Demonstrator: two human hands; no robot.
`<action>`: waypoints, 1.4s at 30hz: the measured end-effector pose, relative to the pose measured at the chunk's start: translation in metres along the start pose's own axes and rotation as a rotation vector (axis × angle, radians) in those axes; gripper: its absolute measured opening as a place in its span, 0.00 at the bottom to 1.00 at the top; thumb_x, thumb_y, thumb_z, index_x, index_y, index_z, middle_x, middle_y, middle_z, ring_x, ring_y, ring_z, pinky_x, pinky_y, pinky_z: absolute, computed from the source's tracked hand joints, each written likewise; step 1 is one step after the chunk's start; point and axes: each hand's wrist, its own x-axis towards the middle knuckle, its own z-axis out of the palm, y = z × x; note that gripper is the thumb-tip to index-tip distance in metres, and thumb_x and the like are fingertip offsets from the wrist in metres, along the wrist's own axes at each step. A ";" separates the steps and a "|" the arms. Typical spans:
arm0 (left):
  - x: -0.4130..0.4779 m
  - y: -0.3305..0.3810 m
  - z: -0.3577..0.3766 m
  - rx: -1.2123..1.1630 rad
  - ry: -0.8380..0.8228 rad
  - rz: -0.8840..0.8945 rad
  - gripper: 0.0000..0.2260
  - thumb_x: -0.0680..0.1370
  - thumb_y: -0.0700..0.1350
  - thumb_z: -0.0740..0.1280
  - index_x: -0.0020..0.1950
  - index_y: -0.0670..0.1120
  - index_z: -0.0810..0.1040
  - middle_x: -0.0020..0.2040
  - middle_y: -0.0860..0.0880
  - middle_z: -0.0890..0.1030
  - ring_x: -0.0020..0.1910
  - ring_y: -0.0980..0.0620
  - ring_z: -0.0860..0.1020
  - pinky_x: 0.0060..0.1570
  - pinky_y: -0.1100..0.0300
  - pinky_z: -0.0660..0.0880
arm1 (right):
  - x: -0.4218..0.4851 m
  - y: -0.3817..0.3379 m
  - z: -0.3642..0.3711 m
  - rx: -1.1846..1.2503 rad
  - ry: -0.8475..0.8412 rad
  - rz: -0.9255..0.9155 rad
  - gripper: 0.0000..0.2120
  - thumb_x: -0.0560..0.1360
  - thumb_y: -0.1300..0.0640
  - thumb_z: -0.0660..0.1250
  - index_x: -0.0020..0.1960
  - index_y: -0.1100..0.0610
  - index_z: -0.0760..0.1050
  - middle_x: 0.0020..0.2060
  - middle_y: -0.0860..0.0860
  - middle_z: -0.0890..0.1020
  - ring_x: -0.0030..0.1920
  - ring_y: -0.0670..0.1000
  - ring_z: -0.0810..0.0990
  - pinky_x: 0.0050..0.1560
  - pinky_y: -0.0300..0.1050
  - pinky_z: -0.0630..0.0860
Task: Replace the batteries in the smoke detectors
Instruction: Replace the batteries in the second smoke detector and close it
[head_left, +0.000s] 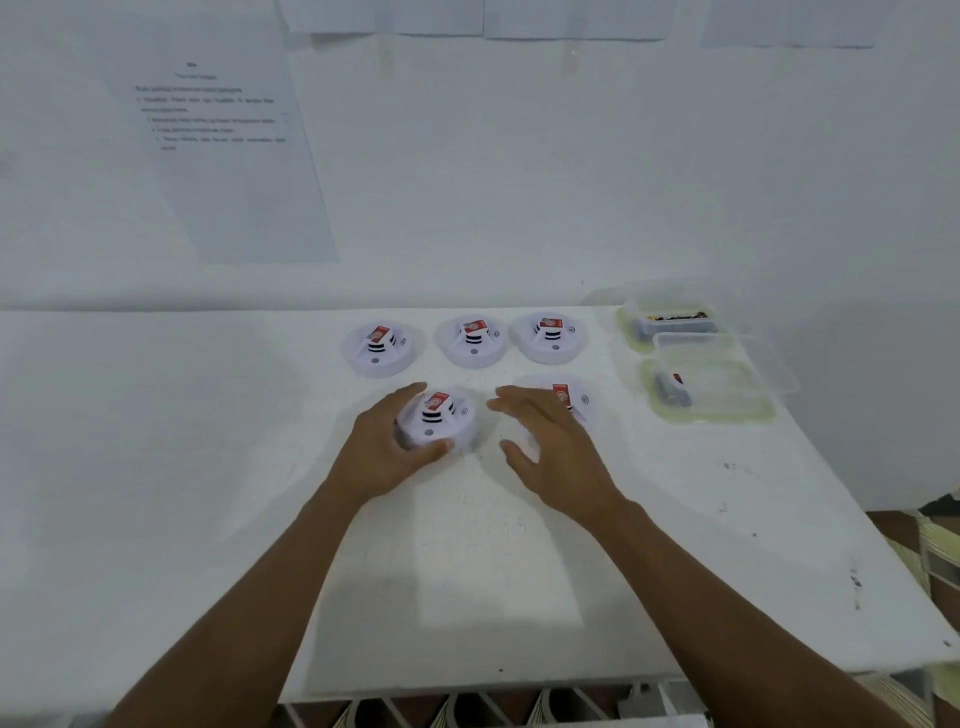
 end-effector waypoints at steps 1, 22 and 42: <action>0.000 0.004 -0.002 -0.034 -0.016 -0.010 0.37 0.67 0.55 0.78 0.72 0.50 0.68 0.64 0.58 0.73 0.61 0.59 0.73 0.59 0.66 0.72 | 0.003 -0.005 0.003 0.007 -0.031 -0.016 0.22 0.73 0.60 0.73 0.66 0.55 0.75 0.64 0.49 0.78 0.66 0.47 0.72 0.69 0.34 0.64; -0.004 0.021 -0.022 -0.208 -0.109 0.197 0.43 0.58 0.49 0.82 0.67 0.61 0.62 0.63 0.67 0.71 0.62 0.68 0.71 0.57 0.75 0.70 | 0.021 -0.067 -0.005 0.940 0.000 0.731 0.18 0.73 0.62 0.73 0.60 0.50 0.76 0.46 0.61 0.84 0.46 0.58 0.85 0.48 0.55 0.83; -0.001 0.015 -0.034 -0.099 -0.156 0.144 0.37 0.56 0.59 0.78 0.60 0.67 0.63 0.56 0.71 0.70 0.55 0.78 0.70 0.49 0.83 0.66 | 0.058 -0.077 0.002 -0.092 -0.217 0.187 0.37 0.66 0.42 0.76 0.71 0.52 0.70 0.66 0.48 0.72 0.65 0.49 0.67 0.63 0.52 0.70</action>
